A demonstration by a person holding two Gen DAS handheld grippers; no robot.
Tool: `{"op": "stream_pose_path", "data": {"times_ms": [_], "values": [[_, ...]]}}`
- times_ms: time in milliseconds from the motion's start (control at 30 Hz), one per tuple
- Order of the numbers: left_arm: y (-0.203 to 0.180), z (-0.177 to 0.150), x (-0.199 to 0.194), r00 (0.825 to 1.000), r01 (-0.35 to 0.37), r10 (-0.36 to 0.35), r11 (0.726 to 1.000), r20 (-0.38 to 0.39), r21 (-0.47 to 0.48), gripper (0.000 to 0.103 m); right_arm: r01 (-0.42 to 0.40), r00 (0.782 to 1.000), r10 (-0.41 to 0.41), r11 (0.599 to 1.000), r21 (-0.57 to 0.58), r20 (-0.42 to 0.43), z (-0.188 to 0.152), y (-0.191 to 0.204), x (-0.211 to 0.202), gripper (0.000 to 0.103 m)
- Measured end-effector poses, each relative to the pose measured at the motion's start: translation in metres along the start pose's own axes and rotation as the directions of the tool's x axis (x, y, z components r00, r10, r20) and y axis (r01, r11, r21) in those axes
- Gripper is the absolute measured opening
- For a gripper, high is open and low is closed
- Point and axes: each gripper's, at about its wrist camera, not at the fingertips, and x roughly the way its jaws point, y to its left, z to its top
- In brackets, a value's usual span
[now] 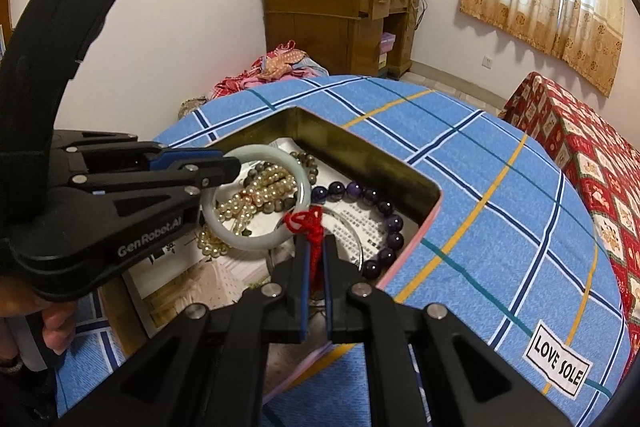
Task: Organize jewelry
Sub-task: 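Carry the white bangle and red tassel over the pink tin and open both tools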
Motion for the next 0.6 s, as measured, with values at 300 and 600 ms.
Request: {"op": "stream_pose_path", "data": {"times_ms": [300, 600], "values": [[-0.002, -0.001, 0.000, 1.000, -0.001, 0.001, 1.000, -0.001, 0.003, 0.011, -0.001, 1.000, 0.001, 1.000, -0.003, -0.003, -0.003, 0.000, 0.000, 0.008], [-0.003, 0.005, -0.019, 0.998, -0.014, 0.014, 1.000, 0.058, -0.011, 0.049, -0.002, 1.000, 0.002, 1.000, 0.001, 0.015, -0.003, -0.001, -0.009, 0.034]]}}
